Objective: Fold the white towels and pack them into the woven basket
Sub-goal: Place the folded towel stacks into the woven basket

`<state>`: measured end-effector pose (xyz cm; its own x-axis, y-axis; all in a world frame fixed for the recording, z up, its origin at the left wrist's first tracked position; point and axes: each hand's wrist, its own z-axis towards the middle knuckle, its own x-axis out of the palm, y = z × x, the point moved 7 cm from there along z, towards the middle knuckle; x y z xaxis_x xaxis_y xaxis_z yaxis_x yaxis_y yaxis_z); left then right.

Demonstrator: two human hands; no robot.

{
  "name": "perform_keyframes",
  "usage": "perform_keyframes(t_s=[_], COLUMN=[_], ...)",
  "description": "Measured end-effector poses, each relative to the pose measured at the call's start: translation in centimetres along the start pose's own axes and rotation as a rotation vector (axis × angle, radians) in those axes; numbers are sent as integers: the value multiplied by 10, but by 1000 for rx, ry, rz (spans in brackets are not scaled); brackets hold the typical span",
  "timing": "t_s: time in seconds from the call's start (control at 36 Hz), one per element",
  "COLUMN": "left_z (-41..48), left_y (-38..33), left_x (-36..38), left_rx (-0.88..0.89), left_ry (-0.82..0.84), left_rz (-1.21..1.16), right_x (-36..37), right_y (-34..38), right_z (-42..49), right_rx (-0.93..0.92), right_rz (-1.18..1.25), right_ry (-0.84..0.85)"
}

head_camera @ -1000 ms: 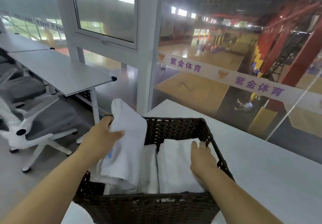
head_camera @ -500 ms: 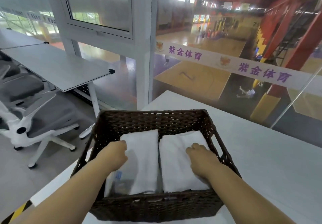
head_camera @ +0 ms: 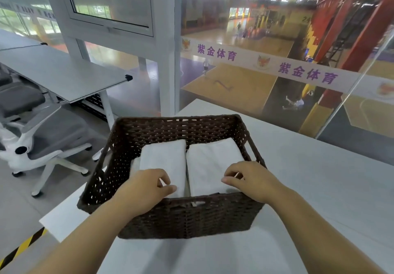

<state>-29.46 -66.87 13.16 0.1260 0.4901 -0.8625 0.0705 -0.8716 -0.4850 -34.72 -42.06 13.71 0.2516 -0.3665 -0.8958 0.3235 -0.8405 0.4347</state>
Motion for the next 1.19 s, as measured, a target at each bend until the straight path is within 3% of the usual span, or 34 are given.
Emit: perform_keyframes(t_s=[0.22,0.47,0.89,1.08,1.19], left_z=[-10,13,69,87,94], left_y=[-17,-58,-189,-225,-228], left_x=[6,28,98,112,114], left_rx=[89,195,441,517,520], left_ry=[-216,-171,-104,-88,-63], left_rz=[240,257,236,237,203], right_x=[0,-15,-61,-72,-77], right_y=[-16,-55,-172,-193,-193], right_z=[-32,-63,-140,-154,-156], right_rx=[46,159,547,674,678], right_rz=[-144,-167,-233,-222,-182], right_ry=[-55,-133,-264,-191,-254])
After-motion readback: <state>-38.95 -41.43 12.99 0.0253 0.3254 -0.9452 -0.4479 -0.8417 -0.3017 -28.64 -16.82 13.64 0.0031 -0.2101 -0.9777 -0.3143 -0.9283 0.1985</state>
